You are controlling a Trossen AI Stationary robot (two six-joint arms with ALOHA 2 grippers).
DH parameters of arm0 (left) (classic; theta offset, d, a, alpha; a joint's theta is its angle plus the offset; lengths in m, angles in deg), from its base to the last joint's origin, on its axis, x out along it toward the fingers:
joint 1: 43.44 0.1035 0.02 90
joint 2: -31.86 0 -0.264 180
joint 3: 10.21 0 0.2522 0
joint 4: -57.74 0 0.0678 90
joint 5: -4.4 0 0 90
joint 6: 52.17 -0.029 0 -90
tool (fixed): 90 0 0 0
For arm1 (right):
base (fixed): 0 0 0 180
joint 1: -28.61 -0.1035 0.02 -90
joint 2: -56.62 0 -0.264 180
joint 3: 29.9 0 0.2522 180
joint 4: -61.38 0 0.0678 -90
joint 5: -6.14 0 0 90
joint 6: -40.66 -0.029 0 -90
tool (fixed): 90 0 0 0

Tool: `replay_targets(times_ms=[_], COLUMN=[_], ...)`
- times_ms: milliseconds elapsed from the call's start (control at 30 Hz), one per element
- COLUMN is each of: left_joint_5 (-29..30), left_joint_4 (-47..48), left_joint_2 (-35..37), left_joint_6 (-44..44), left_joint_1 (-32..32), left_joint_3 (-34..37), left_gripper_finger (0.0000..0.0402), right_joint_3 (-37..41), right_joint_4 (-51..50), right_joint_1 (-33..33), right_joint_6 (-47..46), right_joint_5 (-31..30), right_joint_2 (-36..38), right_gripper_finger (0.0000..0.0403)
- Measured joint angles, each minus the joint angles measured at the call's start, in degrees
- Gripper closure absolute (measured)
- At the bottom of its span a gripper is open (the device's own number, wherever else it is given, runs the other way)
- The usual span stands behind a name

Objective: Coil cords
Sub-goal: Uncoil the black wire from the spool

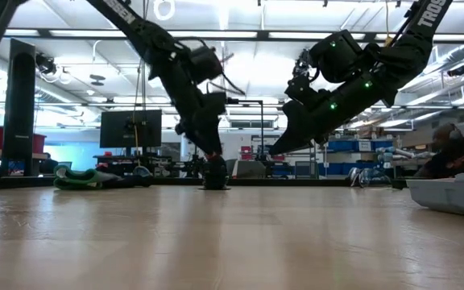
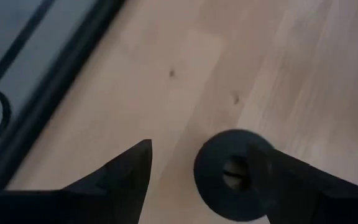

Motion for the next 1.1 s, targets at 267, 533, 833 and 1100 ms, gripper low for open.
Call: replay_targets(times_ms=[267,533,833,1100], left_joint_5=[2.17,3.72,3.44,3.54], left_joint_4=[-0.19,1.43,2.80,3.70], left_joint_2=[-5.91,-6.34,-7.32,-7.28], left_joint_6=[-0.13,-0.24,1.35,6.37], left_joint_1=[-0.65,-0.65,-0.65,-0.94], left_joint_3=[0.01,0.01,1.05,1.58], left_gripper_finger=[0.0138,0.0138,0.0138,0.0138], right_joint_3=[0.00,0.00,-1.40,-8.82], right_joint_4=[0.33,1.33,3.51,1.98], right_joint_1=[0.00,-0.16,-1.85,-4.57], right_joint_6=[-0.02,-0.04,1.34,7.57], right_joint_5=[0.00,0.00,2.72,2.81], right_joint_2=[0.00,0.00,0.00,-7.47], right_gripper_finger=[0.0397,0.0396,0.0397,0.0389])
